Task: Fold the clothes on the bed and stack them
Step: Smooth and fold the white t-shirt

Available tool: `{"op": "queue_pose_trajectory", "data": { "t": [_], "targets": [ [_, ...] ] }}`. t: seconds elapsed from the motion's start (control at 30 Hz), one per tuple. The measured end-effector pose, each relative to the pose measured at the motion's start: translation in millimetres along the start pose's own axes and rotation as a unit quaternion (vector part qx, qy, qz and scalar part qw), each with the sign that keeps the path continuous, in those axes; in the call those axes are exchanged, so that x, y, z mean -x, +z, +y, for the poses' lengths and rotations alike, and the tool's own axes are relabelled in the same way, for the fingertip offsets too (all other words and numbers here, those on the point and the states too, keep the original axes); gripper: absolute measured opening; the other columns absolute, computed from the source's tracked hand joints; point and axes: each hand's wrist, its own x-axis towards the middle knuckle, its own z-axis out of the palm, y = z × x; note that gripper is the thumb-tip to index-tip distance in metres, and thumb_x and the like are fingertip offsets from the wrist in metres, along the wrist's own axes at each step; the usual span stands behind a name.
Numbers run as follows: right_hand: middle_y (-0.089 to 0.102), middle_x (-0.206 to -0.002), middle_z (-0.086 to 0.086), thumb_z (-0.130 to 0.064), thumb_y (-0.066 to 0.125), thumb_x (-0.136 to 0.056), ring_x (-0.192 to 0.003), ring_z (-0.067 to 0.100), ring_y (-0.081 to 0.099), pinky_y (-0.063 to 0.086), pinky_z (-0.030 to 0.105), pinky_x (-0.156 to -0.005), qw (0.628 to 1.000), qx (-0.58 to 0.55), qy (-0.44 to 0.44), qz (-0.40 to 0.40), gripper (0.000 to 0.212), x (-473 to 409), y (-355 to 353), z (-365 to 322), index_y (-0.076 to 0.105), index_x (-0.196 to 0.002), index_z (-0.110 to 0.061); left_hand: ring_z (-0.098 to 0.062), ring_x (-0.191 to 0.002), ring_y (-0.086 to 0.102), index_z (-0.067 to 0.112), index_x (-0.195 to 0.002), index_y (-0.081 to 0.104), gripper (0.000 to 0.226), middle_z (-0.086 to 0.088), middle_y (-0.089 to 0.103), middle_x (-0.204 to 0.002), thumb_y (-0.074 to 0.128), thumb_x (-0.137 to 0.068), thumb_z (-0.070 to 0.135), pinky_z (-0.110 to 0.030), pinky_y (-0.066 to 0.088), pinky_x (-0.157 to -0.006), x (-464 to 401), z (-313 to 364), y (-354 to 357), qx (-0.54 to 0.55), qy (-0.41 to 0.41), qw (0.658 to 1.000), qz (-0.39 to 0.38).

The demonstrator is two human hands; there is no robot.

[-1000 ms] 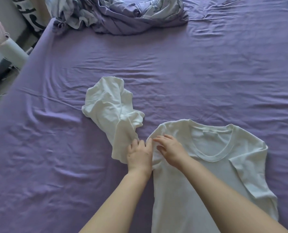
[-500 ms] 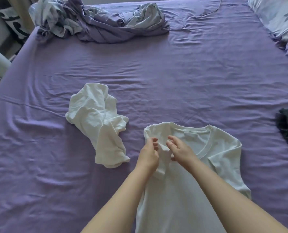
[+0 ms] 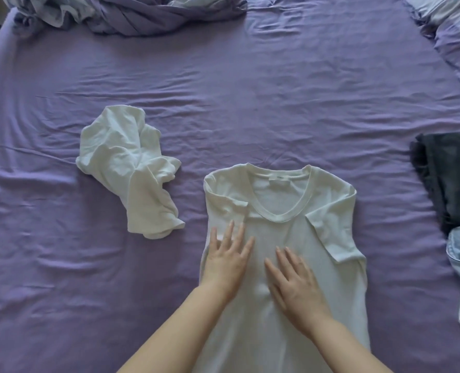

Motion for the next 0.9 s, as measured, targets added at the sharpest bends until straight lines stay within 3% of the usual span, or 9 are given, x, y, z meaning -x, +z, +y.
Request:
{"op": "queue_pose_trajectory", "data": {
  "t": [0.07,0.13,0.3,0.4,0.5,0.63,0.73,0.8,0.9],
  "targets": [
    [0.055,-0.133,0.013,-0.043,0.031,-0.092,-0.126,0.029,0.036,0.018,0.041,-0.107,1.000,0.007,-0.011,-0.013,0.045,30,3,-2,0.044,-0.130,-0.022,-0.032,-0.132,0.044,0.026,-0.126,0.060,0.046,-0.008,0.051,-0.140,0.055,-0.080,0.029,-0.060,0.031,-0.106,32,19,15,0.022,0.075,0.997,0.014],
    [0.054,-0.134,0.012,-0.044,0.040,-0.082,-0.126,0.030,0.036,0.014,0.041,-0.109,0.999,-0.003,-0.015,-0.041,0.055,59,3,-6,0.042,-0.131,-0.023,-0.029,-0.121,0.056,0.027,-0.118,0.066,0.063,-0.005,0.060,-0.130,0.082,-0.058,0.038,-0.054,0.045,-0.095,62,36,29,0.032,0.092,0.995,-0.023],
    [0.052,-0.135,0.013,-0.047,0.044,-0.076,-0.128,0.030,0.034,0.012,0.041,-0.110,0.994,-0.032,-0.015,-0.101,0.059,123,1,-17,0.042,-0.131,-0.026,-0.028,-0.117,0.059,0.028,-0.118,0.065,0.087,-0.004,0.061,-0.128,0.089,-0.037,0.050,-0.049,0.050,-0.089,131,72,42,0.081,0.071,0.988,-0.110],
    [0.049,-0.138,0.012,-0.045,0.070,-0.067,-0.130,0.030,0.033,0.012,0.041,-0.110,0.990,-0.049,-0.037,-0.125,0.071,160,5,-22,0.044,-0.131,-0.028,-0.028,-0.116,0.060,0.030,-0.115,0.066,0.087,-0.006,0.061,-0.128,0.090,-0.033,0.047,-0.049,0.051,-0.088,166,86,45,0.098,0.060,0.987,-0.113],
    [0.048,-0.139,0.013,-0.037,0.084,-0.052,-0.130,0.029,0.034,0.014,0.041,-0.109,0.986,-0.071,-0.061,-0.141,0.083,191,11,-27,0.050,-0.127,-0.028,-0.026,-0.113,0.061,0.031,-0.099,0.070,0.068,-0.005,0.065,-0.120,0.087,-0.034,0.040,-0.047,0.054,-0.085,193,95,45,0.115,0.052,0.986,-0.105],
    [0.055,-0.132,0.012,-0.025,0.081,-0.056,-0.127,0.028,0.037,0.014,0.037,-0.110,0.988,-0.094,-0.072,-0.097,0.046,223,16,-34,0.060,-0.098,-0.027,-0.029,-0.113,0.052,0.025,-0.067,0.059,0.006,-0.006,0.052,-0.111,0.059,-0.064,0.030,-0.051,0.045,-0.096,221,100,59,0.105,0.072,0.991,-0.037],
    [0.055,-0.133,0.010,-0.031,0.062,-0.069,-0.132,0.026,0.033,0.016,0.035,-0.111,0.990,-0.102,-0.074,-0.070,0.015,240,19,-37,0.057,-0.082,-0.026,-0.032,-0.117,0.052,0.026,-0.067,0.060,0.034,-0.008,0.056,-0.116,0.073,-0.048,0.051,-0.052,0.029,-0.105,234,100,68,0.049,0.109,0.989,-0.090],
    [0.051,-0.137,0.007,-0.044,0.074,-0.057,-0.134,0.025,0.031,0.019,0.038,-0.109,0.985,-0.094,-0.085,-0.114,0.036,247,22,-37,0.053,-0.081,-0.028,-0.033,-0.120,0.053,0.026,-0.075,0.066,0.060,-0.009,0.061,-0.119,0.073,-0.033,0.068,-0.057,0.042,-0.098,237,98,62,0.017,0.119,0.984,-0.133],
    [0.052,-0.136,0.008,-0.050,0.083,-0.031,-0.129,0.027,0.037,0.023,0.042,-0.104,0.980,-0.070,-0.095,-0.159,0.063,246,25,-38,0.053,-0.081,-0.027,-0.035,-0.117,0.057,0.025,-0.079,0.070,0.068,-0.012,0.063,-0.121,0.073,-0.023,0.062,-0.059,0.050,-0.086,236,98,59,0.005,0.110,0.978,-0.176]
  ]
}}
